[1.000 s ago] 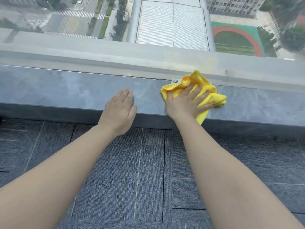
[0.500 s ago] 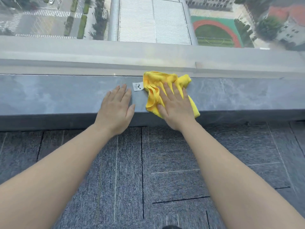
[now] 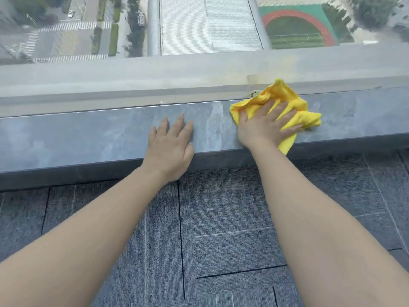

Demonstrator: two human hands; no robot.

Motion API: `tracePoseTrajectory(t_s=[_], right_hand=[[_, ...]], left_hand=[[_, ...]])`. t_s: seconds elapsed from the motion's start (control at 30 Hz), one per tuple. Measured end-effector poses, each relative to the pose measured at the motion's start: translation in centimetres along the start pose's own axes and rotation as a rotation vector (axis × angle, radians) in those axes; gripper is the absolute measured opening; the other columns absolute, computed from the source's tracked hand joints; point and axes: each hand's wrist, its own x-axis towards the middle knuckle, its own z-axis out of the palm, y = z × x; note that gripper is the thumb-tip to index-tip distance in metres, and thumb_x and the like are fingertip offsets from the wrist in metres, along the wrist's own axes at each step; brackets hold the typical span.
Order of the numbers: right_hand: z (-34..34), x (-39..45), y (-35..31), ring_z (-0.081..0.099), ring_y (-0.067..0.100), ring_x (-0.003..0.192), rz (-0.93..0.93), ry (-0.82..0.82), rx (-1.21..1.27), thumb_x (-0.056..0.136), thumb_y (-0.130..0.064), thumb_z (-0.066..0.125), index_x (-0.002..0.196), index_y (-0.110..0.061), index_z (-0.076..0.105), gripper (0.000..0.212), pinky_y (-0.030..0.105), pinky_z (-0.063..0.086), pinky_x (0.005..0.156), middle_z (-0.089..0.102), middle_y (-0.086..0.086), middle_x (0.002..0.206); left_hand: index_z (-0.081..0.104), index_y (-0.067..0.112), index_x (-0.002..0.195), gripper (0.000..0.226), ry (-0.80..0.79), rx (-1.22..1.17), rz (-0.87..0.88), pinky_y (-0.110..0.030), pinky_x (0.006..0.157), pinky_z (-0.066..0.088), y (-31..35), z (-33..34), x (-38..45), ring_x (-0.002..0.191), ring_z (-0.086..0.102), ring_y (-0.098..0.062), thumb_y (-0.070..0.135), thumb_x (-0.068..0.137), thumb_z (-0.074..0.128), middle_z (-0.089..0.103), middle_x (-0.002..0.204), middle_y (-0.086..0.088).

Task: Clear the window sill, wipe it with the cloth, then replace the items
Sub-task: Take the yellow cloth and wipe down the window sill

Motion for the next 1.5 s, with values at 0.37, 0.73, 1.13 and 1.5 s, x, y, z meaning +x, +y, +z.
tracePoseTrajectory(t_s=[0.37, 0.73, 1.13, 1.5], right_hand=[[0.8, -3.0, 0.7, -0.011, 0.024, 0.147, -0.547, -0.056, -0.103, 0.097, -0.042, 0.022, 0.149, -0.029, 0.005, 0.056, 0.057, -0.009, 0.114, -0.007, -0.004, 0.160], [-1.1, -2.2, 4.1, -0.012, 0.028, 0.147, -0.123, -0.122, -0.160, 0.092, -0.059, 0.018, 0.148, -0.026, -0.008, 0.071, 0.055, -0.009, 0.115, -0.014, 0.001, 0.159], [-0.8, 0.8, 2.2, -0.014, 0.037, 0.145, 0.029, -0.055, -0.001, 0.094, -0.052, 0.020, 0.149, -0.016, -0.003, 0.070, 0.061, -0.008, 0.113, -0.011, 0.010, 0.159], [-1.1, 1.4, 9.7, -0.004, 0.021, 0.148, -0.805, -0.052, -0.234, 0.082, -0.050, -0.004, 0.149, -0.027, 0.005, 0.072, 0.041, -0.008, 0.117, 0.000, -0.005, 0.160]], left_hand=[[0.014, 0.014, 0.144, 0.067, -0.086, -0.055, -0.005, -0.038, 0.119, 0.009, 2.3, -1.4, -0.4, 0.146, 0.007, -0.025, 0.035, 0.081, 0.014, 0.010, 0.157, -0.009], [0.011, 0.019, 0.145, 0.070, -0.126, 0.005, 0.178, -0.046, 0.117, 0.002, 4.4, 1.1, 2.2, 0.145, 0.001, -0.029, 0.040, 0.079, 0.001, 0.006, 0.158, -0.005], [0.063, 0.010, 0.107, 0.049, 0.009, 0.130, 0.172, -0.056, 0.085, 0.048, 4.9, 1.4, 2.9, 0.105, 0.062, -0.040, 0.034, 0.077, 0.033, 0.067, 0.116, -0.014], [0.059, -0.003, 0.108, 0.057, 0.196, -0.071, 0.018, -0.057, 0.090, 0.044, 10.4, 2.3, 3.3, 0.105, 0.058, -0.046, 0.037, 0.079, 0.030, 0.062, 0.115, -0.028]])
